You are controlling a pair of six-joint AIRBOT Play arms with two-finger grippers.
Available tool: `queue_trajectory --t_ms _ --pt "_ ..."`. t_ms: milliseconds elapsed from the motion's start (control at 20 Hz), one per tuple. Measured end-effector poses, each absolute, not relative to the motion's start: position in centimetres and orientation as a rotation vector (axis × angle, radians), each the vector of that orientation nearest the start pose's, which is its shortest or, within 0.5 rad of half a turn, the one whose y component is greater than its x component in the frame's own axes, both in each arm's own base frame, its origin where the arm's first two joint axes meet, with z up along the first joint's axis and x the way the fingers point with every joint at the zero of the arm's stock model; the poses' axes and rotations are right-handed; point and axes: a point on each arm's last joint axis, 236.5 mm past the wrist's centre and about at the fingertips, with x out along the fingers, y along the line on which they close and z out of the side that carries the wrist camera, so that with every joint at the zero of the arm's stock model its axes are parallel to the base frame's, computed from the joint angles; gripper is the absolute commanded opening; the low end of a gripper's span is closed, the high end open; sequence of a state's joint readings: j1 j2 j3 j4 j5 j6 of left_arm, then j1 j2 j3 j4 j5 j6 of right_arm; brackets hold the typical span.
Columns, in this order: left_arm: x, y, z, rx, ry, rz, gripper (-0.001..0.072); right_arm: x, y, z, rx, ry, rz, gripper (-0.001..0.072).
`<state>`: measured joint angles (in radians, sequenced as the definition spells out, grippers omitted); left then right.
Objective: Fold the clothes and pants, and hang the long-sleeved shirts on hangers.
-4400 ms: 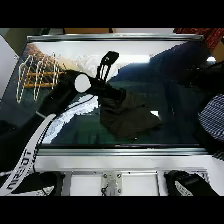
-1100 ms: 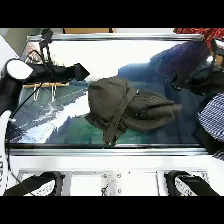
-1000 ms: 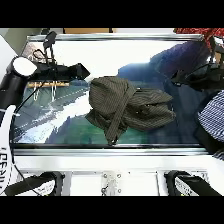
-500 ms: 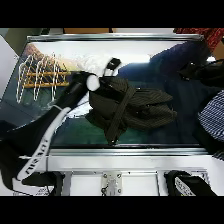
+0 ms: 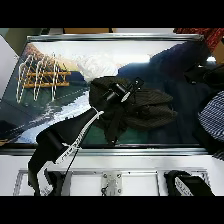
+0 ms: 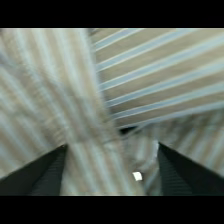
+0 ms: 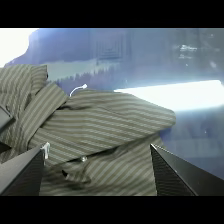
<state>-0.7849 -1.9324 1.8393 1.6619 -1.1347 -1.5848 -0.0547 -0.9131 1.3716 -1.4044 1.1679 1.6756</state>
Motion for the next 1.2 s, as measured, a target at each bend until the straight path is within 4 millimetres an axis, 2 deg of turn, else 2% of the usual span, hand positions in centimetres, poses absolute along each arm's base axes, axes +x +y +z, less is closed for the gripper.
queue_trajectory --t_ms 50,100,200,300,450,550,650,750,850,950,1000,1050,1100,1200 --pt "40.8 -36.9 -5.4 0.543 1.145 -0.597 0.0049 36.6 1.6 23.6 0.236 0.715 0.034 0.0713" --pt "41.1 -36.1 -5.7 0.540 1.163 -0.574 0.0014 36.4 1.6 23.2 0.236 0.727 0.034 0.0713" --pt "42.0 -34.1 -5.3 0.522 1.192 -0.521 0.0014 36.0 1.4 21.8 0.240 0.772 0.024 0.0712" --pt "43.2 -31.9 -3.2 0.482 1.187 -0.476 0.0014 35.1 0.5 18.8 0.250 0.858 -0.009 0.0713" --pt "45.3 -28.1 1.8 0.368 1.141 -0.418 0.0014 32.8 -1.2 11.7 0.323 1.034 -0.090 0.0714" --pt "45.9 -26.3 4.8 0.253 1.124 -0.416 0.0014 31.0 -1.1 5.3 0.434 1.155 -0.130 0.0714" --pt "46.0 -25.4 6.8 0.147 1.117 -0.442 0.0014 30.1 0.8 0.1 0.588 1.220 -0.124 0.0714" --pt "46.3 -24.6 7.9 0.082 1.112 -0.457 0.0014 30.0 3.5 -3.8 0.742 1.240 -0.092 0.0714" --pt "46.7 -23.8 8.6 0.036 1.107 -0.459 0.0014 30.5 6.1 -6.5 0.848 1.242 -0.063 0.0713" --pt "47.1 -23.1 9.0 0.004 1.101 -0.454 0.0013 31.4 8.3 -8.2 0.903 1.229 -0.037 0.0708" --pt "47.3 -22.6 9.2 -0.010 1.099 -0.448 0.0014 32.1 9.3 -8.7 0.915 1.216 -0.023 0.0507" --pt "47.6 -22.0 9.4 -0.021 1.095 -0.439 0.0014 32.7 9.9 -9.0 0.914 1.204 -0.009 0.0191" --pt "47.7 -21.2 9.8 -0.033 1.090 -0.428 0.0014 33.6 10.2 -8.9 0.904 1.184 0.006 0.0009" --pt "47.8 -19.1 11.8 -0.059 1.062 -0.400 0.0014 36.1 9.7 -7.1 0.844 1.131 0.055 0.0010"
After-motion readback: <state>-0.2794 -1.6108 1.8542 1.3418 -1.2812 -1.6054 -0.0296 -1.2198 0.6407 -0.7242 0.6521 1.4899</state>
